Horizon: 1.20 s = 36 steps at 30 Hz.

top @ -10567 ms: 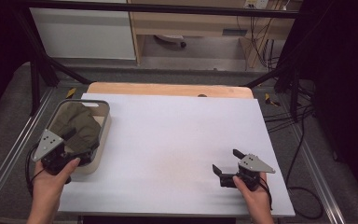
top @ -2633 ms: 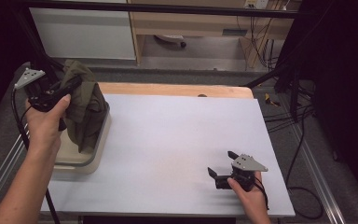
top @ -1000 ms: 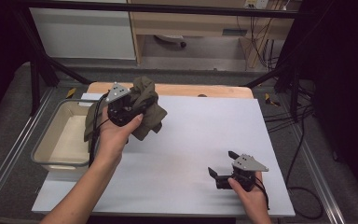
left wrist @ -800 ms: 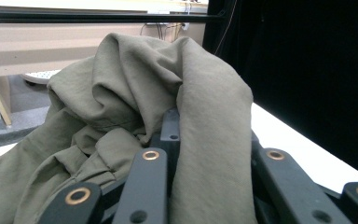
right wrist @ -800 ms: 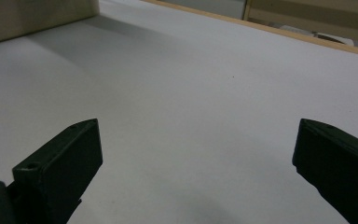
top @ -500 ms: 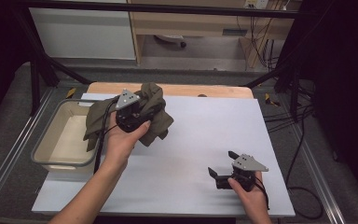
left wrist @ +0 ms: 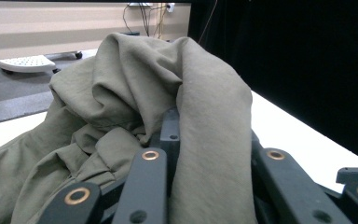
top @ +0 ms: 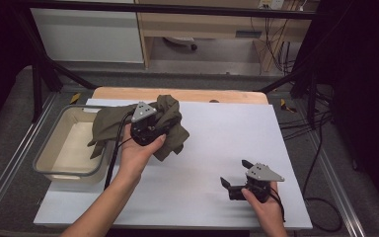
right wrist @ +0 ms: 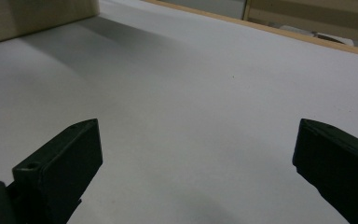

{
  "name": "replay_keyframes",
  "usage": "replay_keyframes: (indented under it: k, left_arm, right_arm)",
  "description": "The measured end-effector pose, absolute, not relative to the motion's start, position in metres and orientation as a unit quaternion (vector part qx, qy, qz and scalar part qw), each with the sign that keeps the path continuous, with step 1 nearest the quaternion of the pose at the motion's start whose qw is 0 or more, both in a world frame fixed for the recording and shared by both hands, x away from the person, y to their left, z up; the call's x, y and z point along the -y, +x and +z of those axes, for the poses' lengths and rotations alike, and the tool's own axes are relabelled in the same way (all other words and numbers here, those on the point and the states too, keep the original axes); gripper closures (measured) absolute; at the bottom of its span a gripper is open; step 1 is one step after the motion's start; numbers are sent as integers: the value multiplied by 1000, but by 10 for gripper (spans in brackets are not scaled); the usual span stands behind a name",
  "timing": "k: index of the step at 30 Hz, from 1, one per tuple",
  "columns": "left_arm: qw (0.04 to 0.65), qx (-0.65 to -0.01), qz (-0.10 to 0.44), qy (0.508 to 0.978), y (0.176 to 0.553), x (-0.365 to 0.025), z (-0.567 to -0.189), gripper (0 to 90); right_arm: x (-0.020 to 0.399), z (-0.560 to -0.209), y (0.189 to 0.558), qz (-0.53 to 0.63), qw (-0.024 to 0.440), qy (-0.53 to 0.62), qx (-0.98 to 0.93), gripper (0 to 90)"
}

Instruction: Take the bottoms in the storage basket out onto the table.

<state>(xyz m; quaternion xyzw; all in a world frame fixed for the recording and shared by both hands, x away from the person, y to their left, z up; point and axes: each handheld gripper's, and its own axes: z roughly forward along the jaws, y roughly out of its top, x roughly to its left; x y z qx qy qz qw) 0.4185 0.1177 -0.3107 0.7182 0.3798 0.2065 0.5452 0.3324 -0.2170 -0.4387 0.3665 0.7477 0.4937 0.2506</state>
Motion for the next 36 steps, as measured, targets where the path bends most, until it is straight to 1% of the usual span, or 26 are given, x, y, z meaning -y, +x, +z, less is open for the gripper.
replay_keyframes:
  k: [12,36]
  left_arm:
    - [535,-370,211,730,416,-111,-313,716]
    - [536,-375,199,730,418,-110,-316,715]
  right_arm:
    - [216,-439,333,494,248,366,-749,21]
    - [216,-440,333,492,248,367,-749,20]
